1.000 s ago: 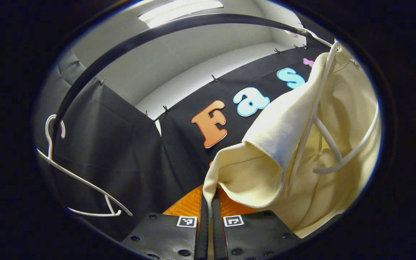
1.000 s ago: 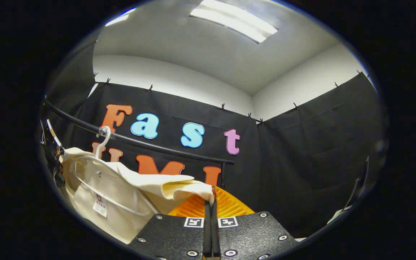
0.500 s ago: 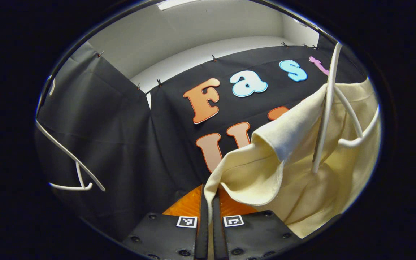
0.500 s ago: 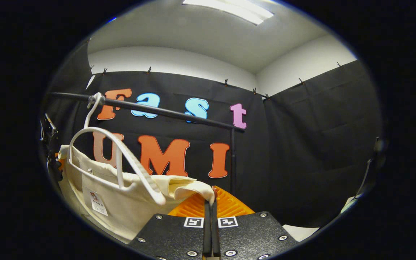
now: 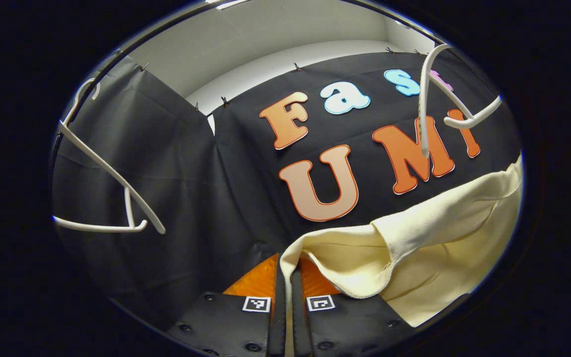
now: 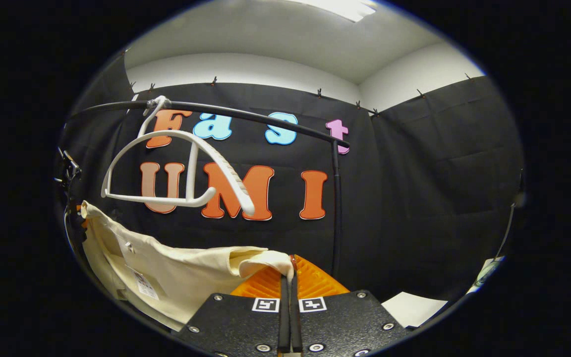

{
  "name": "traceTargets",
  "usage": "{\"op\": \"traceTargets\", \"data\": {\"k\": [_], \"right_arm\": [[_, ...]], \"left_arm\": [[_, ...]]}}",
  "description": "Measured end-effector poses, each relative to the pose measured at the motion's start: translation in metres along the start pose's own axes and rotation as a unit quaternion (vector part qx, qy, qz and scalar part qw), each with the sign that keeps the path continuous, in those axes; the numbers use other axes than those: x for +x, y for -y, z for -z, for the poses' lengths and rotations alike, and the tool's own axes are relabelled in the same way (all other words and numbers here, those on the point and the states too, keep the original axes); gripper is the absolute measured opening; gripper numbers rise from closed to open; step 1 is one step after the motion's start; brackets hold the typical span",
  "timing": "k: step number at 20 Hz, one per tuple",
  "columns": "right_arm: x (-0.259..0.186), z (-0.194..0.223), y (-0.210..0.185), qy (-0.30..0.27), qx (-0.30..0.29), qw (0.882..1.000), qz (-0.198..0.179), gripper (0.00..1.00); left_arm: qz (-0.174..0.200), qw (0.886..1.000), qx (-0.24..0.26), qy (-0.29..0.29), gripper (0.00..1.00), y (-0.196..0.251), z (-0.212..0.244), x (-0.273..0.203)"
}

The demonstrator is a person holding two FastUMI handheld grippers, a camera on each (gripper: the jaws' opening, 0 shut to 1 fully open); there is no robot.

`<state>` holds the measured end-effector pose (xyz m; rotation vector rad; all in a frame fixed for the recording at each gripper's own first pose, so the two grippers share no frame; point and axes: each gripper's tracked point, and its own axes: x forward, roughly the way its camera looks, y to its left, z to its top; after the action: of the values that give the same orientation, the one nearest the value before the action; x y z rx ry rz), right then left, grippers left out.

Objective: Grasp the clothes on the hanger with both hands and then place them into the laundry hamper below.

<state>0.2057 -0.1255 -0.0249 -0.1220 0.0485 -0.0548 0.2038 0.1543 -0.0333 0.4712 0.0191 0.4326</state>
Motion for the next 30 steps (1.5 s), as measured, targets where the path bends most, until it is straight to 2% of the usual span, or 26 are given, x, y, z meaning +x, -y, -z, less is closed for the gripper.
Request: {"op": "traceTargets", "data": {"k": [1,2,4,5,6,7,9,14,18,22,23,26,30], "right_arm": [[-0.007,-0.004,-0.002,0.004,0.001,1.000,0.000,0.00],[-0.014,-0.010,-0.002,0.009,0.002,1.000,-0.001,0.00],[-0.028,-0.026,-0.006,0.020,0.003,1.000,-0.003,0.00],[-0.034,-0.033,-0.008,0.025,0.002,1.000,-0.004,0.00],[-0.045,-0.038,-0.010,0.030,0.000,1.000,-0.003,0.00],[-0.054,-0.043,-0.013,0.034,-0.001,0.999,-0.005,0.00],[-0.069,-0.049,-0.024,0.038,0.000,0.999,-0.016,0.00],[-0.088,-0.033,-0.063,0.017,0.007,0.998,-0.068,0.00],[-0.097,-0.003,-0.095,-0.017,0.024,0.995,-0.097,0.00],[-0.109,0.034,-0.126,-0.061,0.045,0.990,-0.121,0.01],[-0.113,0.040,-0.136,-0.067,0.050,0.988,-0.131,0.01],[-0.122,0.060,-0.161,-0.085,0.038,0.985,-0.146,0.02],[-0.137,0.115,-0.187,-0.143,0.030,0.976,-0.164,0.02]], "left_arm": [[-0.003,1.000,-0.001,0.004,0.09,-0.009,-0.003,-0.010],[-0.006,1.000,-0.001,0.009,0.13,-0.015,-0.006,-0.018],[-0.010,1.000,-0.003,0.015,0.12,-0.028,-0.012,-0.037],[-0.010,1.000,-0.004,0.016,0.08,-0.034,-0.014,-0.042],[-0.008,1.000,-0.006,0.016,0.08,-0.038,-0.016,-0.050],[-0.007,1.000,-0.007,0.018,0.12,-0.043,-0.019,-0.059],[-0.006,1.000,-0.008,0.022,0.12,-0.051,-0.021,-0.078],[0.046,0.998,-0.049,0.009,0.12,-0.032,-0.015,-0.126],[0.104,0.992,-0.068,0.008,0.14,0.008,-0.016,-0.149],[0.197,0.972,-0.124,-0.014,0.14,0.065,-0.014,-0.169],[0.215,0.967,-0.136,-0.024,0.11,0.077,-0.012,-0.175],[0.278,0.944,-0.172,-0.051,0.17,0.115,-0.005,-0.208],[0.345,0.920,-0.162,-0.095,0.18,0.163,0.019,-0.247]]}}
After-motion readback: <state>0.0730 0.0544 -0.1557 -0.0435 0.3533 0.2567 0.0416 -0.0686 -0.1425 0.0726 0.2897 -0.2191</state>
